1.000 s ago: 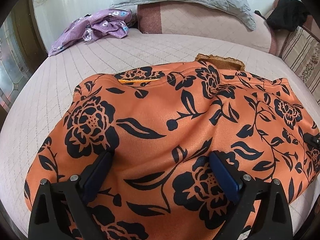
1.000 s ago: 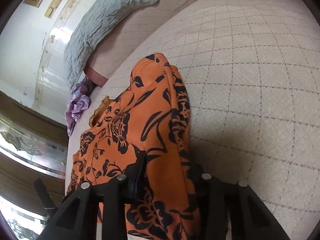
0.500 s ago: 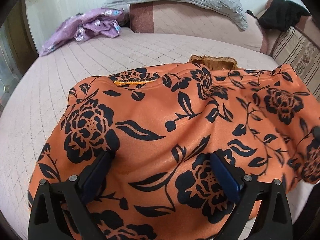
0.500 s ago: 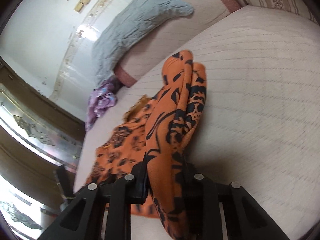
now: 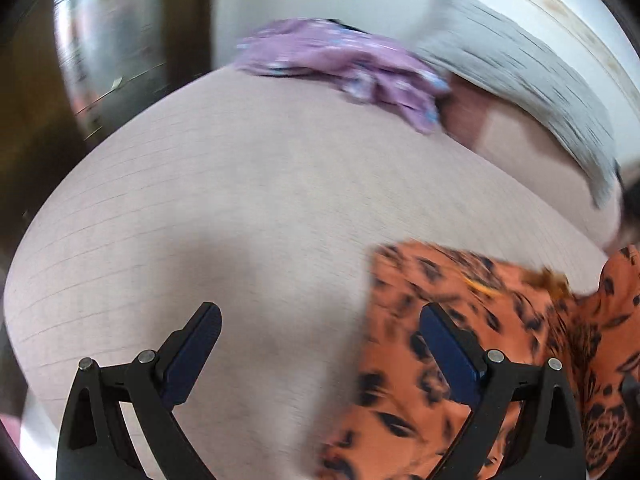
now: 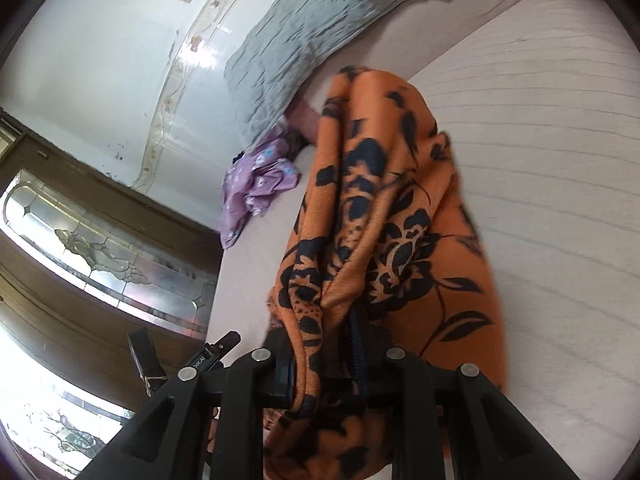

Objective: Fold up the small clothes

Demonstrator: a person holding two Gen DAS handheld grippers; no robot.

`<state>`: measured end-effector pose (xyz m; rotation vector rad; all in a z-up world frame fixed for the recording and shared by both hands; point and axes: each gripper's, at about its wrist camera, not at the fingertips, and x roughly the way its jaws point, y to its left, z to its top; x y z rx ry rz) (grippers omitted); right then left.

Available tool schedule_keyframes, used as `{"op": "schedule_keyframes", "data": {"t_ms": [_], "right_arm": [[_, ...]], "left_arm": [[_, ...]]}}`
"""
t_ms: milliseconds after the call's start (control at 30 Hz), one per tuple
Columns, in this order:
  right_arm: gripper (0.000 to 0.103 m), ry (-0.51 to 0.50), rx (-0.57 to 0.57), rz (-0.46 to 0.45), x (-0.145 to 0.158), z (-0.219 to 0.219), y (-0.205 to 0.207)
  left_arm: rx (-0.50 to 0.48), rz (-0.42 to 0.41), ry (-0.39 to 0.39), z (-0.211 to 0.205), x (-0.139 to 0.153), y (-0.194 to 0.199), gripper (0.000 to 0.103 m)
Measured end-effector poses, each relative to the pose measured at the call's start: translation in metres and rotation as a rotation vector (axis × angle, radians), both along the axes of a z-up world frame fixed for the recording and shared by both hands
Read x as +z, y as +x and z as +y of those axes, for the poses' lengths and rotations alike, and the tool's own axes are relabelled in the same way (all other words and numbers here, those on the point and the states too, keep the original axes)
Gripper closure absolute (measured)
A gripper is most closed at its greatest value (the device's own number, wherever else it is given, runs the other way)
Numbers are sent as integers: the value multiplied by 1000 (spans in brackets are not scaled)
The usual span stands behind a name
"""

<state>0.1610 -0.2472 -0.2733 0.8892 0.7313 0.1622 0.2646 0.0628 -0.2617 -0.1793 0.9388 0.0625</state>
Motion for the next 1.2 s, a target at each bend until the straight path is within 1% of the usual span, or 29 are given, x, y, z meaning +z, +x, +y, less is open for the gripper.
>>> {"op": "schedule_keyframes", "data": {"t_ms": [133, 233, 267, 300, 333, 367, 433, 467, 500, 533, 567, 667, 733, 800, 833, 933, 967, 1000, 1033, 1100, 1200], "right_arm": [[81, 32, 67, -14, 4, 42, 28], [82, 94, 126, -12, -2, 75, 51], [90, 125, 154, -15, -6, 87, 58], [93, 171, 191, -21, -12, 99, 66], [93, 201, 213, -11, -20, 113, 75], [93, 196, 224, 17, -28, 124, 80], [93, 156, 233, 109, -49, 141, 92], [92, 161, 235, 117, -54, 141, 92], [92, 174, 236, 101, -55, 138, 90], [89, 184, 235, 65, -51, 131, 85], [89, 173, 230, 34, -43, 123, 80], [88, 74, 181, -34, -19, 95, 66], [88, 14, 105, -53, -7, 69, 53], [88, -14, 32, -33, -10, 43, 39], [88, -26, 14, -18, -13, 35, 35], [89, -30, 14, 53, -36, 19, 26], [88, -21, 39, 77, -45, 20, 26], [90, -20, 56, 98, -52, 18, 24], [90, -19, 66, 117, -61, 20, 25], [90, -7, 70, 121, -71, 21, 29], [91, -6, 74, 130, -78, 21, 30]], "left_arm": [[38, 1, -43, 26, 9, 5, 4], [70, -1, -52, 45, 16, 5, 4], [87, 0, -55, 54, 20, 6, 4], [116, 3, -63, 64, 21, 11, 4], [133, 5, -69, 71, 23, 12, 4], [151, 8, -73, 78, 24, 13, 4], [167, 15, -65, 83, 20, 14, 5], [148, 17, -64, 80, 18, 16, 5], [126, 14, -73, 79, 18, 16, 5], [76, 5, -105, 72, 19, 16, 5], [26, 2, -144, 66, 20, 15, 5], [-161, 15, -297, 34, 19, 17, 5], [-244, 33, -345, 15, 17, 16, 4], [-309, 68, -362, -2, 13, 15, 4], [-342, 101, -372, -10, 8, 15, 4], [-405, 202, -413, -29, -7, 13, 4], [-416, 225, -419, -34, -11, 13, 4], [-427, 241, -418, -39, -14, 12, 4], [-438, 247, -402, -44, -16, 11, 4], [-467, 243, -357, -54, -16, 9, 4], [-495, 235, -307, -69, -18, 6, 5]]}}
